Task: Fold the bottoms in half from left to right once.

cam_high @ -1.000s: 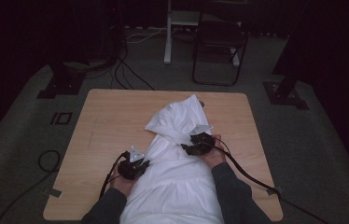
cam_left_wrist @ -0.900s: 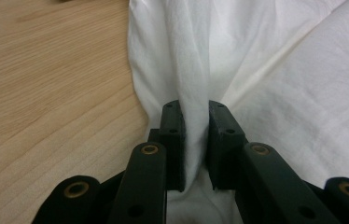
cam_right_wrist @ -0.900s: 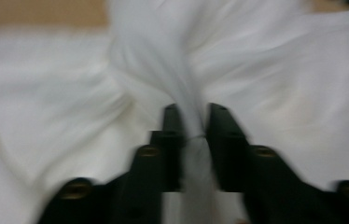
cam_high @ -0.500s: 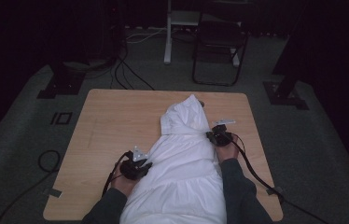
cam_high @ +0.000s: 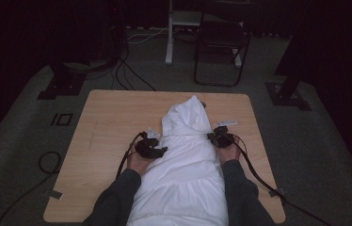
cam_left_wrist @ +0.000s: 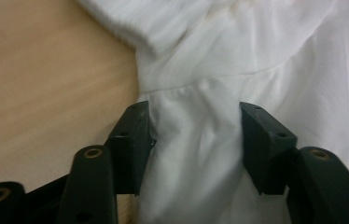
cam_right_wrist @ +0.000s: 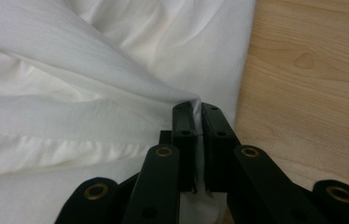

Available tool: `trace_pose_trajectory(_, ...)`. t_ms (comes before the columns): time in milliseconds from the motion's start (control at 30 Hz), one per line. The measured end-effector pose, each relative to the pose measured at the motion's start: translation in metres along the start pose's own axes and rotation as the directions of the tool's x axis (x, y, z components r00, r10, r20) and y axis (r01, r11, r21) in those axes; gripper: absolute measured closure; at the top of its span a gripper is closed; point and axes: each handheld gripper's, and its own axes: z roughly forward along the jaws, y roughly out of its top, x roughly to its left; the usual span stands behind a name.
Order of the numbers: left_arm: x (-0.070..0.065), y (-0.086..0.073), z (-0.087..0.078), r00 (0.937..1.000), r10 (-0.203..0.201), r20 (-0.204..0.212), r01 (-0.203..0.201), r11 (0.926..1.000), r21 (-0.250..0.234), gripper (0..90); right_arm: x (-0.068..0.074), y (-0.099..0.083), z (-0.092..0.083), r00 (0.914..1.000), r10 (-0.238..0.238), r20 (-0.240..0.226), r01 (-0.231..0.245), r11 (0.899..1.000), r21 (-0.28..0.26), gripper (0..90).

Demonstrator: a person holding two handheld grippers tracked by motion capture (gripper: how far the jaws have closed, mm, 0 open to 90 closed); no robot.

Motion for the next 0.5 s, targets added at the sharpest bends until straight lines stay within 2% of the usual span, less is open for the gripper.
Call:
trace_pose_trajectory(100, -0.001, -0.005, -0.007, 0.9999, 0.009, -0.015, -0.009, 0.9999, 0.01, 73.4, 0.002, -0.002, -0.001, 1.0, -0.008, -0.004, 0.008, 1.0, -0.007, 85.3)
trace_pose_trajectory(167, -0.005, -0.012, -0.013, 0.9997, 0.015, -0.02, -0.015, 0.9999, 0.007, 79.2, 0.005, -0.005, -0.003, 0.9997, -0.02, -0.014, 0.019, 1.0, -0.008, 85.3)
trace_pose_trajectory(300, -0.018, -0.03, -0.03, 0.9996, 0.009, -0.028, -0.009, 0.9999, 0.007, 80.6, 0.018, -0.017, -0.015, 0.9967, -0.069, -0.043, 0.069, 0.998, -0.004, 85.3)
trace_pose_trajectory(400, -0.033, -0.048, -0.046, 0.9996, 0.005, -0.029, -0.005, 1.0, 0.004, 80.6, 0.03, -0.03, -0.026, 0.9922, -0.107, -0.064, 0.107, 0.994, -0.001, 85.2)
trace_pose_trajectory(467, -0.038, -0.052, -0.05, 0.9995, 0.014, -0.029, -0.013, 0.9999, 0.008, 80.6, 0.038, -0.041, -0.036, 0.9886, -0.127, -0.08, 0.128, 0.992, -0.004, 85.2)
trace_pose_trajectory(500, -0.046, -0.06, -0.058, 0.9993, 0.025, -0.029, -0.025, 0.9996, 0.014, 80.6, 0.042, -0.046, -0.042, 0.9875, -0.128, -0.092, 0.129, 0.992, -0.002, 85.2)
